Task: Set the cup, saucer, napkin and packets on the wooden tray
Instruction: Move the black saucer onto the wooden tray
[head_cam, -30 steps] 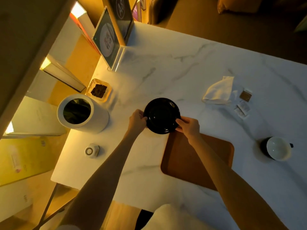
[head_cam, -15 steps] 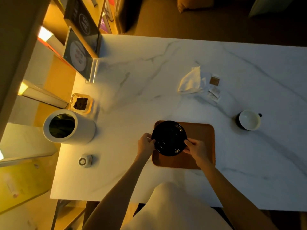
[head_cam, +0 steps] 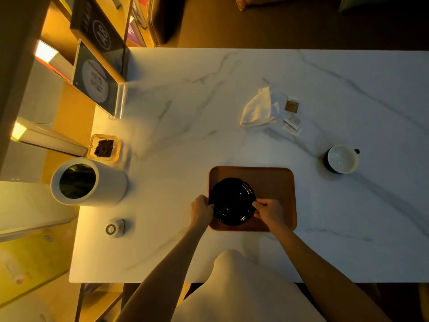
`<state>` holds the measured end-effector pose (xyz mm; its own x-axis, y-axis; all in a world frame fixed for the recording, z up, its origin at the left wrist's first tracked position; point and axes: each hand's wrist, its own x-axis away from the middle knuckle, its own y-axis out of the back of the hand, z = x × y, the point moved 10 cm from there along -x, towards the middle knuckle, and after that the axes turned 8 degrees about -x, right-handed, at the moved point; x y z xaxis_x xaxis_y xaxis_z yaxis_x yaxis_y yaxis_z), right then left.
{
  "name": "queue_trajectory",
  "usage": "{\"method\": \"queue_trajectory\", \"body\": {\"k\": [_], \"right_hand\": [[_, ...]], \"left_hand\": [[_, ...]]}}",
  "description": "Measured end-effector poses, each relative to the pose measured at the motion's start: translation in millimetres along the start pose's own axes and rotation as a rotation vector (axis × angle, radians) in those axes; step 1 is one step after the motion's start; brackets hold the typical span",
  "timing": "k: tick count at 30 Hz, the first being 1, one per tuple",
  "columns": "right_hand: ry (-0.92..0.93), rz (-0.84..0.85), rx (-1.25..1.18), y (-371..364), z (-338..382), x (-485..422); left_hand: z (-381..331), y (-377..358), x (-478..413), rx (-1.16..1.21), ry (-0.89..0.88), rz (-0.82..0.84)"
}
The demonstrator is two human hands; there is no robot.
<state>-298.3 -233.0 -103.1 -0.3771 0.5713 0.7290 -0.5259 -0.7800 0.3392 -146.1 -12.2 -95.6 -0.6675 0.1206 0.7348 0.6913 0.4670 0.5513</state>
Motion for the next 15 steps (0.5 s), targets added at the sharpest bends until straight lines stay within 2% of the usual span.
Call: {"method": "queue_trajectory", "body": {"k": [15], "right_hand": [[-0.022,0.046,0.004,-6.0,-2.0,-11.6]], "left_hand": [[-5.1,-0.2,-1.8,-0.061,0.036,-0.032]]}}
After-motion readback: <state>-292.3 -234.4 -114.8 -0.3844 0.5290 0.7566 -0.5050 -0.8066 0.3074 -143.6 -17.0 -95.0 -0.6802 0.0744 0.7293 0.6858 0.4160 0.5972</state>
